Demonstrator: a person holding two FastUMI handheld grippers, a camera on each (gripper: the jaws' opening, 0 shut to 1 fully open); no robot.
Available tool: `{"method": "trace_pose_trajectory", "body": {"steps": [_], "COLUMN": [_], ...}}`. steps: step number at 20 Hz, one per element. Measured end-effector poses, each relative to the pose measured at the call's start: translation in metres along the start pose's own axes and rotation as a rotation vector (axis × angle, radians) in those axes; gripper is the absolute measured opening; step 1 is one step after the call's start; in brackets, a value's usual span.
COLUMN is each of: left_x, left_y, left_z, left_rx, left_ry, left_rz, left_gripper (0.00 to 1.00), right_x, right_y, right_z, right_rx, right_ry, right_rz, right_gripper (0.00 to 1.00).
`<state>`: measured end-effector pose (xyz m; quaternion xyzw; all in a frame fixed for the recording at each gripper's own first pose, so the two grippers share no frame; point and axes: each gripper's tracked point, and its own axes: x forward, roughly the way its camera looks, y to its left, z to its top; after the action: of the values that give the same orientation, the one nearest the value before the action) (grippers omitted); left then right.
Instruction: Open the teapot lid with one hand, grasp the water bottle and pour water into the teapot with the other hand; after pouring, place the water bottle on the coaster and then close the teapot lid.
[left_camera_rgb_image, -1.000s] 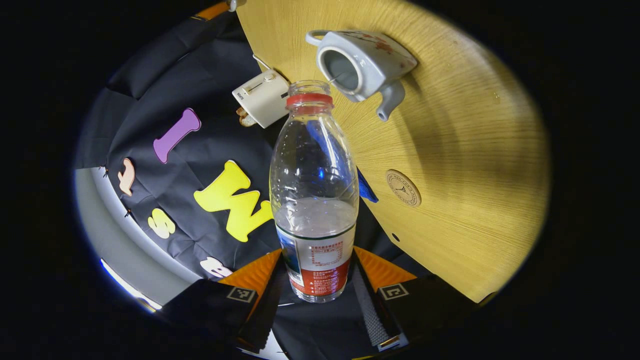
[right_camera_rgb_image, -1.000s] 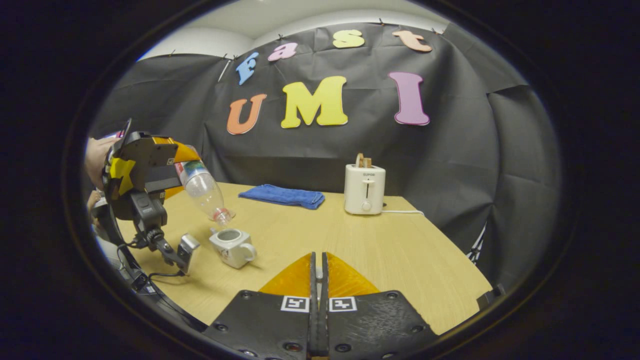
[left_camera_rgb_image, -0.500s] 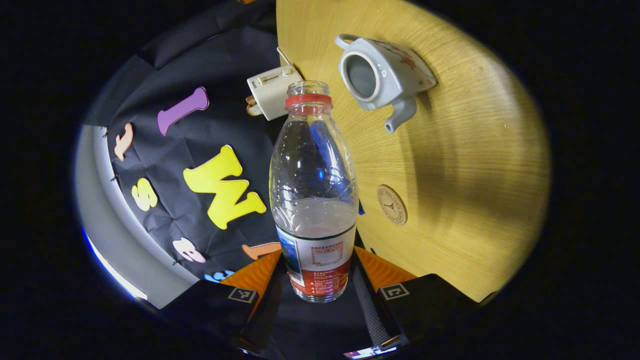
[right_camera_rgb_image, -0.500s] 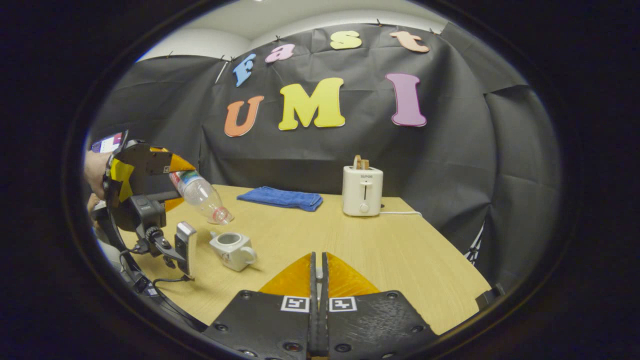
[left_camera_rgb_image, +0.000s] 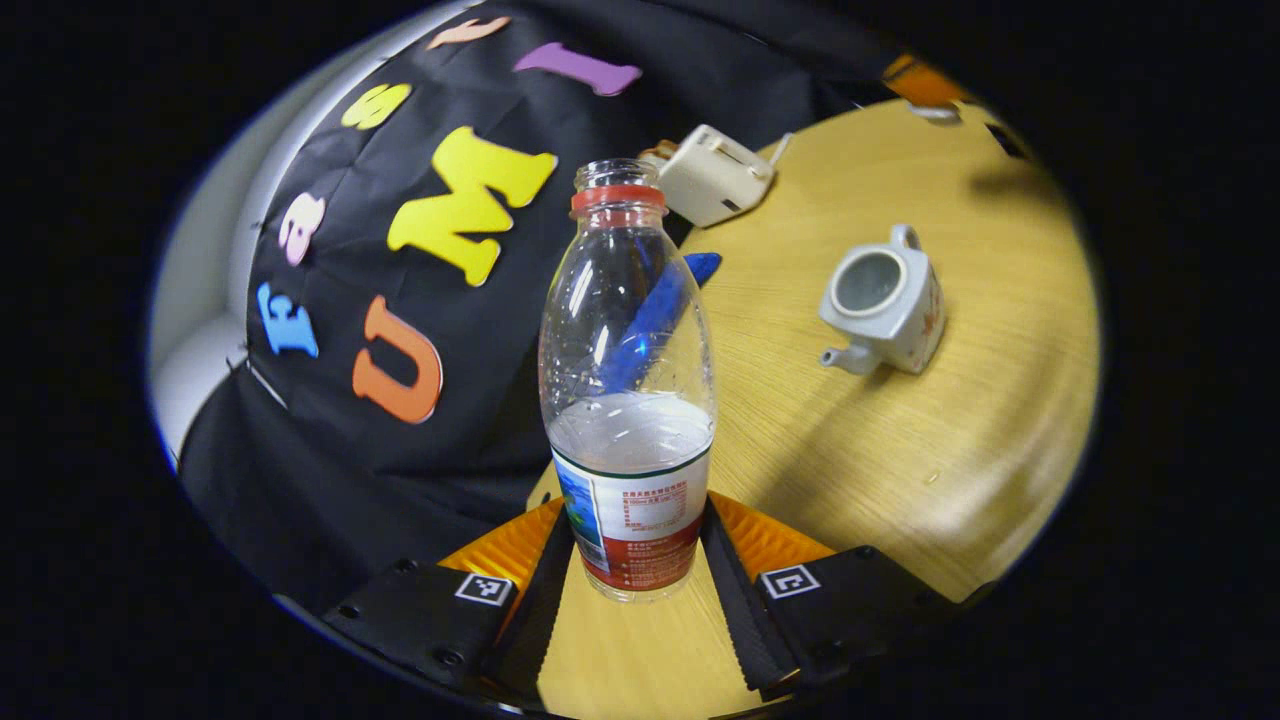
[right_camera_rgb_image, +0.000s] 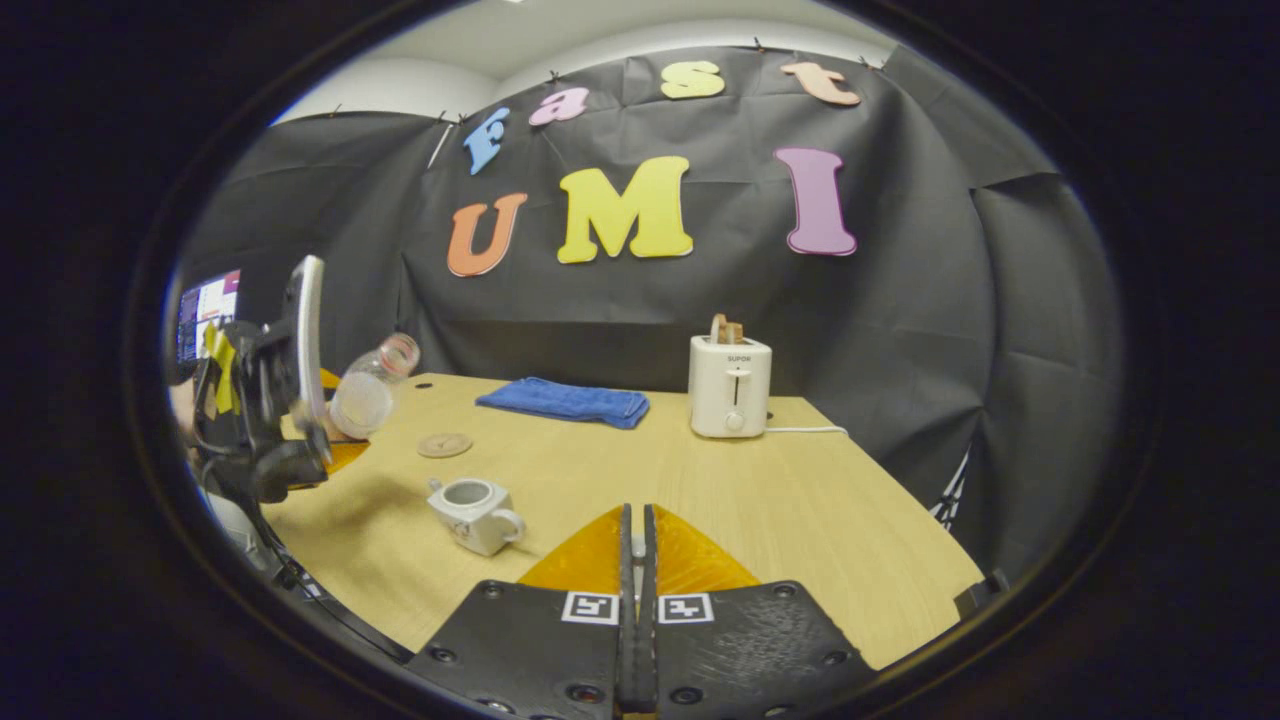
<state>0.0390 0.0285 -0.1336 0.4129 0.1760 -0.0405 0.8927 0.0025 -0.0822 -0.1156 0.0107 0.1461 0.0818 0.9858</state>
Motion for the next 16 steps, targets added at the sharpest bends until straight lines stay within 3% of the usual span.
{"method": "trace_pose_trajectory", "body": {"steps": [7,10,16], "left_x": [-0.024,-0.024,-0.017], "left_y": [0.001,0.013,0.051], "left_z": [0.002,0.014,0.037], "left_rx": [-0.57,-0.682,-0.802], "left_ry": [-0.101,-0.158,-0.256], "left_rz": [-0.01,-0.01,0.032], "left_gripper": [0.75,0.75,0.74], "right_x": [0.003,0.006,0.005], "right_y": [0.002,0.009,0.028], "right_z": [0.016,0.02,0.017], "right_rx": [0.004,-0.001,-0.024], "right_ry": [-0.016,-0.023,-0.015], "right_rz": [-0.02,-0.022,-0.013], "right_gripper": [0.0,0.0,0.0]}}
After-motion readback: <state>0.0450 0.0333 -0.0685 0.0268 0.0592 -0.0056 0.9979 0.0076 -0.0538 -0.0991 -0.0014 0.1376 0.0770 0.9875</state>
